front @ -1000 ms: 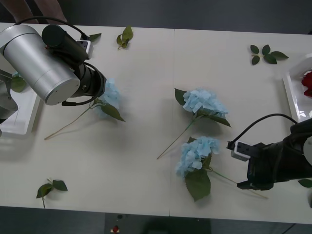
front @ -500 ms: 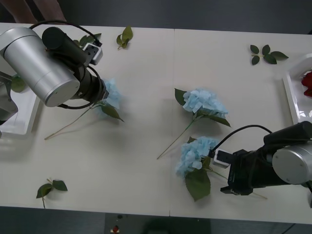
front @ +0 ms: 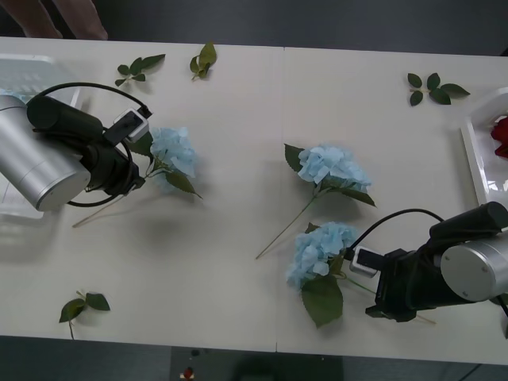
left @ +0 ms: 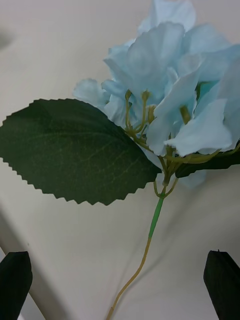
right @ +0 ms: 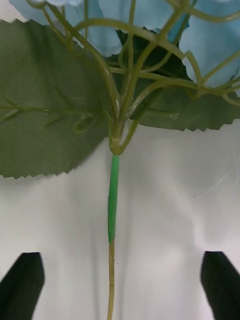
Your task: Put the red flowers into the right box and the blue flowers into the left box
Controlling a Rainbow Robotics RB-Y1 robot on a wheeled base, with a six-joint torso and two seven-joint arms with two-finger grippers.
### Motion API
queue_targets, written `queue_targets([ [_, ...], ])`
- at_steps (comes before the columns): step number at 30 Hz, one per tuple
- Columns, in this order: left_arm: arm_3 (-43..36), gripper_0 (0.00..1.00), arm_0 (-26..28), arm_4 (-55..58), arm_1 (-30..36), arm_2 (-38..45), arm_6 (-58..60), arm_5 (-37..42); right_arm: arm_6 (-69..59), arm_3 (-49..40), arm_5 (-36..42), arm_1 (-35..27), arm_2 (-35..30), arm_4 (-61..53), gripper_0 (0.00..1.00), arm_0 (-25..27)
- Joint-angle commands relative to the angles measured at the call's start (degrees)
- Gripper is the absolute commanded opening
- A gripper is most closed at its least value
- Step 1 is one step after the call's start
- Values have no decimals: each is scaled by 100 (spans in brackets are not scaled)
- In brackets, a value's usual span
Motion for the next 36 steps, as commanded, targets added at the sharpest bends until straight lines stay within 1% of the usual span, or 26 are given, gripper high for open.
queue_targets([
  [1,2,100,-7,17,111,-106,-293,-188,-136,-83,-7,168,37,21,62,-6],
  [2,46,100,-7,8,93,-158,-311,-276,-136,-83,-7,168,37,30,43,-6],
  [3,125,100,-7,-1,76,-211,-320,-381,-145,-83,-7,186,37,30,19,-6],
  [4,186,100,-7,-1,58,-237,-329,-452,-145,-83,-16,195,37,38,12,-6],
  [5,309,100,-16,-9,14,-325,-337,-619,-145,-83,-7,204,37,56,4,3],
  [6,441,100,-42,-9,-12,-422,-346,-803,-145,-83,-7,221,37,74,0,-6],
  [9,758,100,-122,-27,-91,-642,-355,-1181,-145,-83,-7,248,54,109,0,3],
  [15,1276,100,-341,-106,-214,-1064,-364,-1629,-171,-83,-7,248,80,109,0,12],
  [19,1593,100,-473,-106,-311,-1187,-364,-1919,-171,-83,-7,239,80,118,0,12],
  [21,1681,84,-500,-106,-372,-1187,-373,-1963,-171,-83,-7,239,63,118,0,12],
  [22,1689,81,-508,-106,-372,-1187,-373,-1963,-171,-83,-7,230,54,118,0,12],
  [23,1698,74,-508,-106,-372,-1195,-381,-1963,-171,-91,-7,230,37,109,0,3],
  [24,1698,61,-517,-106,-372,-1204,-381,-1963,-171,-91,-7,212,10,74,0,3],
  [25,1698,54,-517,-106,-372,-1204,-381,-1963,-163,-83,-7,204,-16,38,0,12],
  [27,1707,24,-517,-97,-372,-1213,-381,-1963,-119,-109,28,160,-157,-155,0,3],
  [28,1707,17,-517,-97,-372,-1213,-381,-1963,-119,-127,63,151,-192,-208,0,3],
  [29,1724,7,-517,-97,-372,-1213,-373,-1963,-110,-171,116,107,-271,-331,0,12],
  [30,1724,3,-526,-97,-372,-1213,-373,-1963,-101,-223,195,72,-359,-445,0,12],
  [31,1724,1,-526,-97,-372,-1213,-373,-1963,-92,-294,318,37,-447,-550,0,12],
  [34,1724,0,-526,-97,-372,-1213,-373,-1972,-83,-425,573,10,-675,-761,0,12],
  [36,1724,0,-526,-88,-372,-1213,-364,-2007,-75,-566,889,28,-939,-972,0,12],
])
